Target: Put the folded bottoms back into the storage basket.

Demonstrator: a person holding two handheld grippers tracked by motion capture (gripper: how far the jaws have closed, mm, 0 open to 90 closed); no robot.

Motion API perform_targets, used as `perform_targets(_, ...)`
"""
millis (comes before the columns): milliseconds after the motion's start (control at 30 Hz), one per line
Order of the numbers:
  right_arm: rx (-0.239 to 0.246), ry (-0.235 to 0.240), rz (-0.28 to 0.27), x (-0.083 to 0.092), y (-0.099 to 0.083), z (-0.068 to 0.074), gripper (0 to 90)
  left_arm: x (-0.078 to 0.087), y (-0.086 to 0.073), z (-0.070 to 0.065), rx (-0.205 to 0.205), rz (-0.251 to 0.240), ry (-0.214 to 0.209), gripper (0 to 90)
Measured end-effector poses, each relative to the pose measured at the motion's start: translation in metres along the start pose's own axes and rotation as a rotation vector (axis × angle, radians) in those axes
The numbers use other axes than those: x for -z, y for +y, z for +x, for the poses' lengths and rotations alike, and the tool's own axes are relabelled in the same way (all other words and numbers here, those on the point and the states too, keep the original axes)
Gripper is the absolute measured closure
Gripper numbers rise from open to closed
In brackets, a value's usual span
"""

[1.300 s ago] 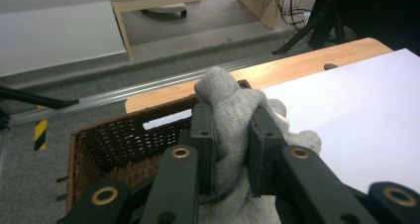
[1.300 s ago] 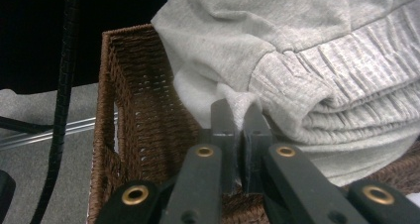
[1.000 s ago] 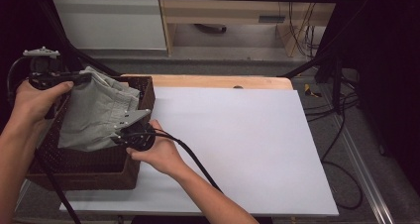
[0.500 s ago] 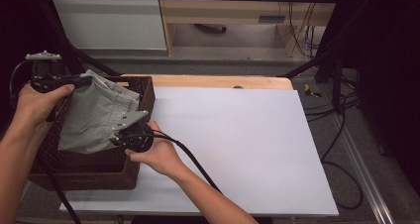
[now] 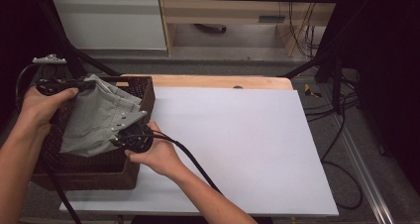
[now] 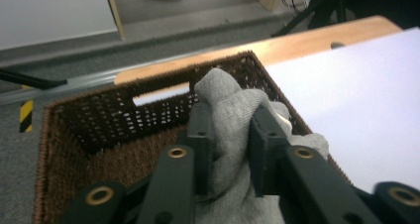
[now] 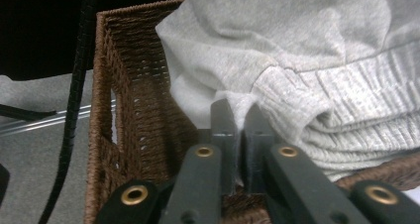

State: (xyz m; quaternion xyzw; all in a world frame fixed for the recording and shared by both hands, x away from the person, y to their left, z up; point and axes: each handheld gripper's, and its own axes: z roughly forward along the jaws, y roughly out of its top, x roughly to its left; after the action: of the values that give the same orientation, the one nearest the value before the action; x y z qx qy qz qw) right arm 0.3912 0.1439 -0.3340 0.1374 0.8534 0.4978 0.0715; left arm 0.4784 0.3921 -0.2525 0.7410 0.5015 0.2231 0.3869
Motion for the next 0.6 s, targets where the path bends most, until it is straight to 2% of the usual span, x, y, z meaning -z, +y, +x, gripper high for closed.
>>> perform_targets(100, -0.018, -0.021, 0.003, 0.003, 0.001, 0.003, 60.0, -0.004, -0.003, 0.004, 0.047, -0.025, 0.027, 44.6)
perform_targets(167, -0.031, -0.029, -0.008, 0.011, 0.002, 0.003, 51.4, -0.003, -0.004, 0.004, 0.049, -0.023, 0.049, 36.3)
perform_targets(333, -0.045, -0.072, -0.039, 0.044, 0.002, -0.004, 36.3, 0.009, -0.004, -0.011, 0.038, -0.053, 0.038, 29.0)
perform_targets(367, -0.051, -0.090, -0.044, 0.050, 0.000, -0.006, 32.4, 0.013, -0.005, -0.016, 0.016, -0.057, 0.042, 27.6)
perform_targets(500, -0.051, -0.181, -0.064, 0.075, -0.010, -0.020, 16.8, 0.025, -0.010, -0.038, -0.010, -0.078, 0.029, 20.1)
perform_targets(600, -0.054, -0.230, -0.088, 0.089, -0.019, -0.034, 11.0, 0.030, -0.019, -0.054, -0.032, -0.082, 0.023, 16.1)
